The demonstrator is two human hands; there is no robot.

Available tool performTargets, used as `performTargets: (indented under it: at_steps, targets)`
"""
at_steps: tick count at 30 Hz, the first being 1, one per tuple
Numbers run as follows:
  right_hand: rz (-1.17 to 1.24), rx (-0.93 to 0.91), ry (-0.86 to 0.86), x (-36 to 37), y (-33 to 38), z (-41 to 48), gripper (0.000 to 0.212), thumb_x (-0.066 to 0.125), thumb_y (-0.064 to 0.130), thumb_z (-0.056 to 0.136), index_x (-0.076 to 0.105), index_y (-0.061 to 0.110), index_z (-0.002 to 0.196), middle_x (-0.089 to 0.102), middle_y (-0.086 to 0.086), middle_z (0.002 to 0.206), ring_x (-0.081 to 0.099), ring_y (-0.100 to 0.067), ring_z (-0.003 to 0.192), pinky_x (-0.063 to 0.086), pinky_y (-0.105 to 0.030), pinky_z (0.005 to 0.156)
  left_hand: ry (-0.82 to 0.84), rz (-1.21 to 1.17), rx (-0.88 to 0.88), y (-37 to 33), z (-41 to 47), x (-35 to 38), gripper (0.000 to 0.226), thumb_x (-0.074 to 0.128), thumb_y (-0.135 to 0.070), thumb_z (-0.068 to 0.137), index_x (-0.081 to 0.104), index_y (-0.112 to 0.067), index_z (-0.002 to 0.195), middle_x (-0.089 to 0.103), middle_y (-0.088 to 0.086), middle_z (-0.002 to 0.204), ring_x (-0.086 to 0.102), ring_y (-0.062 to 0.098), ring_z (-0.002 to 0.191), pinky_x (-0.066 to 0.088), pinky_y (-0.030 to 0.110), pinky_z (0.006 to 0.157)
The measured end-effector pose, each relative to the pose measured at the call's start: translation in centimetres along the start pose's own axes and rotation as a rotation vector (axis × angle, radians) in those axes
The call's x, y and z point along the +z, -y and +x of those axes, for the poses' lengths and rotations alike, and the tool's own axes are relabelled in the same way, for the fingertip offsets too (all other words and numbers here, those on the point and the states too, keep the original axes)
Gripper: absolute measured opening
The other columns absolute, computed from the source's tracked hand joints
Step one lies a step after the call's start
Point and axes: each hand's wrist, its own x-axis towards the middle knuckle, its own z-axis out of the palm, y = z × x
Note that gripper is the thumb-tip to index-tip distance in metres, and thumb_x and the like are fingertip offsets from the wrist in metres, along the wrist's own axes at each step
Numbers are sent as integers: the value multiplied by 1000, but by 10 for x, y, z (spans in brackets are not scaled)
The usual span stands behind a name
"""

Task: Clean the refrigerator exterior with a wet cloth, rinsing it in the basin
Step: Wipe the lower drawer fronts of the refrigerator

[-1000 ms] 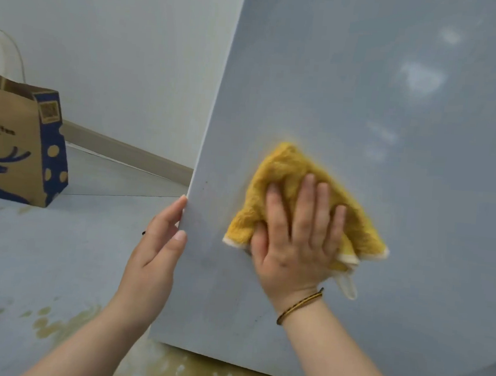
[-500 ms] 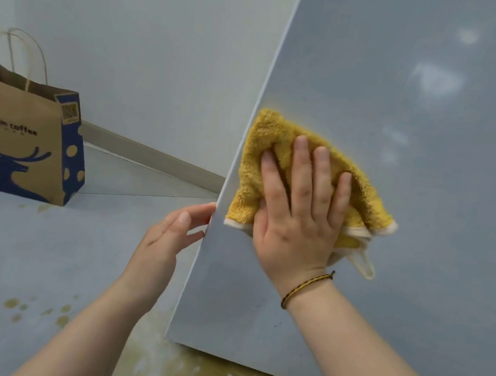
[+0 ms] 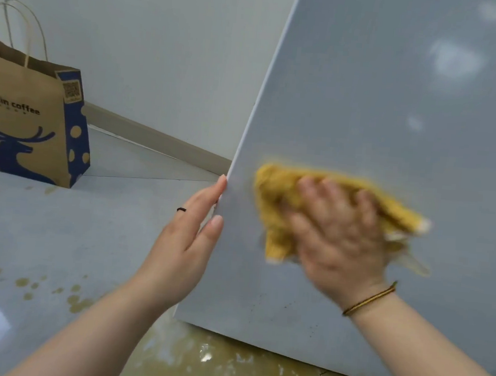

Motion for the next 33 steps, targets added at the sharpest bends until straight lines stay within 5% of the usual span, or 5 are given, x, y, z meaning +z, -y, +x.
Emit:
performTargets:
  at_steps: [8,15,19,26,33]
  targets:
    - [-46,381,-133,30,61,-26,40,28,34,94,33,25,133,1,3,156,6,-18,144,7,-43,116,-25,75,22,-2,-1,6,53,36,-9,95,21,-58,110,32,-39,111,38,-21,102,26,-11,72]
    - [-18,-303,327,57,121,-131,56,29,14,84,24,19,139,-12,-16,154,-11,-31,142,-11,-46,115,25,39,31,3,-8,14,50,36,-21,94,13,-62,111,19,-43,121,29,-1,131,26,7,101]
    - [5,-647,428,51,91,-131,63,52,28,72,40,23,134,27,1,150,19,-22,139,-5,-43,115,86,212,59,18,-18,13,56,31,-28,81,5,-61,117,1,-49,127,9,-21,129,16,-2,99]
    - [11,63,72,29,55,-107,45,49,25,85,42,25,129,1,-2,156,3,-19,144,1,-43,117,55,267,36,25,-22,28,70,35,-24,76,-9,-61,115,-13,-47,124,-6,-30,120,3,-14,85]
    - [38,-53,256,59,125,-141,52,21,8,90,15,18,141,-12,-10,155,-7,-24,143,-6,-43,117,55,342,101,32,-22,32,69,37,-16,76,0,-53,121,-13,-38,130,-13,-34,116,0,-12,88]
